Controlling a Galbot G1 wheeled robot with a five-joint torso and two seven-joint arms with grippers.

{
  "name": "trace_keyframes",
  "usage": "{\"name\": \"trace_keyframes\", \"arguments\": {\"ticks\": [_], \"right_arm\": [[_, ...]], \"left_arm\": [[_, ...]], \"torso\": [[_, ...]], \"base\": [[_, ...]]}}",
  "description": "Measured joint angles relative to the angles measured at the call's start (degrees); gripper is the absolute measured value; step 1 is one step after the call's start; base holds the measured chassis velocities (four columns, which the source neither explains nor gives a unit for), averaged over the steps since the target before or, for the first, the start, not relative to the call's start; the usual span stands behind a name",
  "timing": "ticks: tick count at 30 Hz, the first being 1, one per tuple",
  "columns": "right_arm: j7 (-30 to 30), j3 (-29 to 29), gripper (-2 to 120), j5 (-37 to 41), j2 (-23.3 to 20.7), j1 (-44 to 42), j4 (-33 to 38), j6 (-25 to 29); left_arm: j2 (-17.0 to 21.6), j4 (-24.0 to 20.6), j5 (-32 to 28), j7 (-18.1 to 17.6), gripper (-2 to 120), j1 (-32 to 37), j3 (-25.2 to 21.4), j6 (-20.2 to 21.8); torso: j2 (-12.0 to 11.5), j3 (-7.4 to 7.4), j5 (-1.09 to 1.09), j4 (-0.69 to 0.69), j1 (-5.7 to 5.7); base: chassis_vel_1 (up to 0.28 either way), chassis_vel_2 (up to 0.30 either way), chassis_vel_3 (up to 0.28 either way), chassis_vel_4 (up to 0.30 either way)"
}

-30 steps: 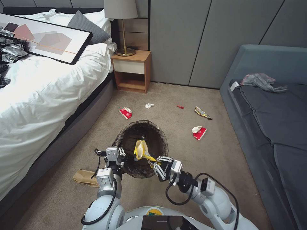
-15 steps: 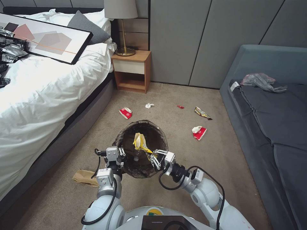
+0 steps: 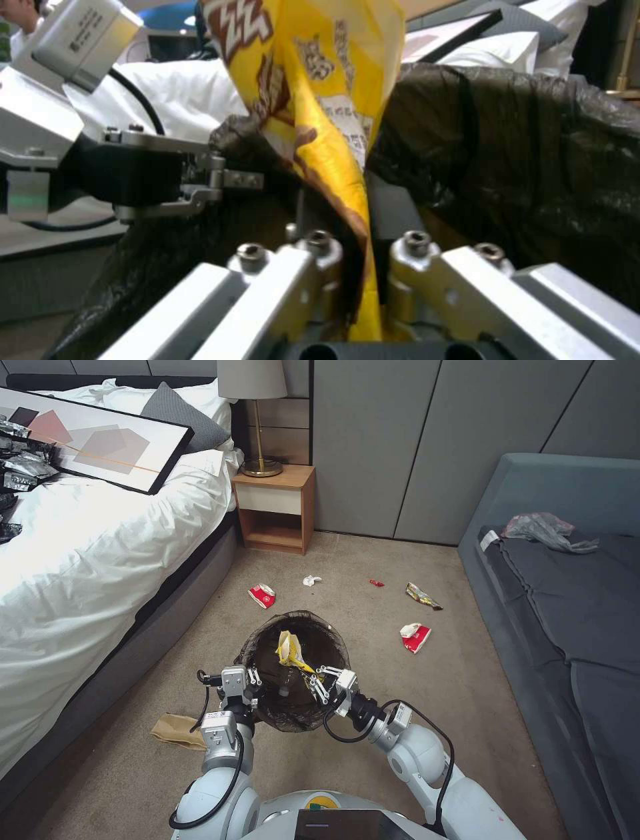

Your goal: Pick up the trash bin, then pick up the garbage from the floor and place it into the trash bin.

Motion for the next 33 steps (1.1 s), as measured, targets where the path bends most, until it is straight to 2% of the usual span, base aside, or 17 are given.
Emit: {"name": "trace_keyframes", "arguments": {"ticks": [3, 4, 6, 7, 10, 11, 14, 15, 19, 20, 22, 26, 33], "right_arm": [[0.7, -0.2, 22, -1.2, 0.6, 0.3, -1.0, 0.0], [0.7, -0.2, 22, -1.2, 0.6, 0.3, -1.0, 0.0], [0.8, -0.1, 32, -1.7, 0.9, 0.0, -1.2, 0.0], [0.8, -0.1, 32, -1.7, 0.9, 0.0, -1.2, 0.0], [0.8, 0.1, 46, -2.1, 1.0, -0.3, -1.2, 0.0], [0.8, 0.1, 46, -2.1, 1.0, -0.3, -1.2, 0.0], [0.8, 0.3, 61, -2.2, 1.0, -0.5, -1.2, 0.1], [0.8, 0.3, 61, -2.2, 1.0, -0.5, -1.2, 0.1], [0.8, 0.6, 82, -2.3, 1.0, -1.0, -0.8, 0.2], [0.8, 0.6, 82, -2.3, 1.0, -1.0, -0.8, 0.2], [0.8, 0.8, 91, -2.4, 1.0, -1.2, -0.6, 0.2], [0.8, 0.9, 99, -2.5, 0.8, -1.4, -0.2, 0.3], [0.8, 1.6, 100, -3.2, 0.8, -1.9, 1.1, 0.6]], "left_arm": [[0.0, 0.0, 0.0, 0.0, 3, 0.0, 0.0, 0.0], [0.0, 0.0, 0.0, 0.0, 3, 0.0, 0.0, 0.0], [0.0, 0.0, 0.0, 0.0, 3, 0.0, 0.0, 0.0], [0.0, 0.0, 0.0, 0.0, 3, 0.0, 0.0, 0.0], [0.0, 0.0, 0.0, 0.0, 3, 0.0, 0.0, 0.0], [0.0, 0.0, 0.0, 0.0, 3, 0.0, 0.0, 0.0], [0.0, 0.0, 0.0, 0.0, 3, 0.0, 0.0, 0.0], [0.0, 0.0, 0.0, 0.0, 3, 0.0, 0.0, 0.0], [0.0, 0.0, 0.0, 0.0, 3, 0.0, 0.0, 0.0], [0.0, 0.0, 0.0, 0.0, 3, 0.0, 0.0, 0.0], [0.0, 0.0, 0.0, 0.0, 3, 0.0, 0.0, 0.0], [0.0, 0.0, 0.0, 0.0, 3, 0.0, 0.0, 0.0], [0.0, 0.0, 0.0, 0.0, 3, 0.0, 0.0, 0.0]], "torso": [[0.0, 0.0, 0.0, 0.0, 0.0], [0.0, 0.0, 0.0, 0.0, 0.0], [0.0, 0.0, 0.0, 0.0, 0.0], [0.0, 0.0, 0.0, 0.0, 0.0], [0.0, 0.0, 0.0, 0.0, 0.0], [0.0, 0.0, 0.0, 0.0, 0.0], [0.0, 0.0, 0.0, 0.0, 0.0], [0.0, 0.0, 0.0, 0.0, 0.0], [0.0, 0.0, 0.0, 0.0, 0.0], [0.0, 0.0, 0.0, 0.0, 0.0], [0.0, 0.0, 0.0, 0.0, 0.0], [0.0, 0.0, 0.0, 0.0, 0.0], [0.0, 0.0, 0.01, 0.0, 0.0]], "base": [[0.0, 0.0, 0.0, 0.0], [0.0, 0.0, 0.0, 0.0], [0.0, 0.0, 0.0, 0.0], [0.0, 0.0, 0.0, 0.0], [0.0, 0.0, 0.0, 0.0], [0.0, 0.0, 0.0, 0.0], [0.0, 0.0, 0.0, 0.0], [0.0, 0.0, 0.0, 0.0], [0.0, 0.0, 0.0, 0.0], [0.0, 0.0, 0.0, 0.0], [0.0, 0.0, 0.0, 0.0], [0.0, 0.0, 0.0, 0.0], [0.0, 0.0, 0.0, 0.0]]}}
